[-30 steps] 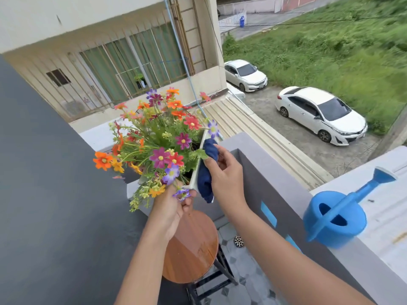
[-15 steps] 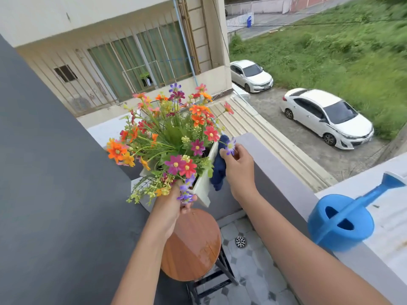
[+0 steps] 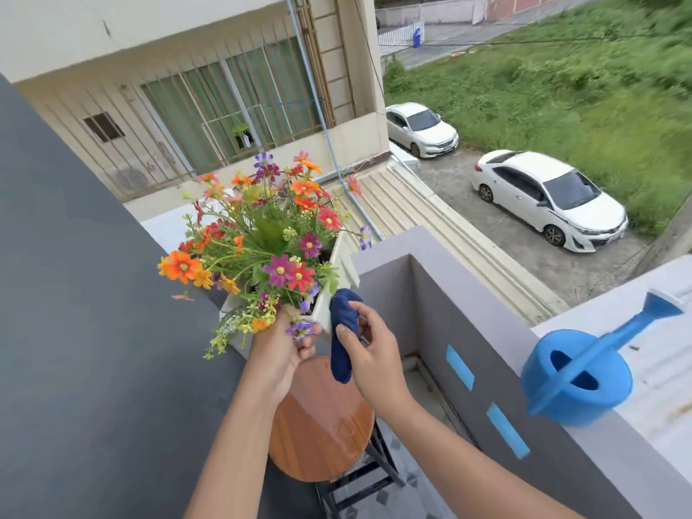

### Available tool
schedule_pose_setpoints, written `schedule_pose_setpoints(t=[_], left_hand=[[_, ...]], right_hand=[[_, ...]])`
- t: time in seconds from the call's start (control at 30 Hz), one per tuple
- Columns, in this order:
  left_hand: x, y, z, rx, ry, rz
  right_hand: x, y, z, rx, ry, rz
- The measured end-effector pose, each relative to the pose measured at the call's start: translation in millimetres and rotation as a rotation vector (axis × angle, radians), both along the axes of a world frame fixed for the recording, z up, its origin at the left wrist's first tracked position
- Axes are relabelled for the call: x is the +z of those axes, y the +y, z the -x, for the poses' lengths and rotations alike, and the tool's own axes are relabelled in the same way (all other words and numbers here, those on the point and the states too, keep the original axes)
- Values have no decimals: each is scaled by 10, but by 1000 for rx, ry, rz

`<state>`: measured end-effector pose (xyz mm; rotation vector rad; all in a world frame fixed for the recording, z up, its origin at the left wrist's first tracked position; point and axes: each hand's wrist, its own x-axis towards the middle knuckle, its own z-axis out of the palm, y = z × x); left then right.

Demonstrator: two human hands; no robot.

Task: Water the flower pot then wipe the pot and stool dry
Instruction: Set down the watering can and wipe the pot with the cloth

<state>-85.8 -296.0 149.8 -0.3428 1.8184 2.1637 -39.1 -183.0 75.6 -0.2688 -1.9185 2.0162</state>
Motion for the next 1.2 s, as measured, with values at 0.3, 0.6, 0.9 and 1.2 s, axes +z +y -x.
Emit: schedule_pose_setpoints(t=[0.3,0.6,0.9,1.2], left_hand=[[-13,-249,-15,-93,31,137],[24,-472,125,-102,30,258],[-50,-519,214,-147,68,306],[-60,-293,345,27,60,408]], right_hand=[[388,603,511,-160,19,96],[582,929,521,149,-256,119],[809,996,400,322,-326,38],[556,703,483,-145,-342,246]])
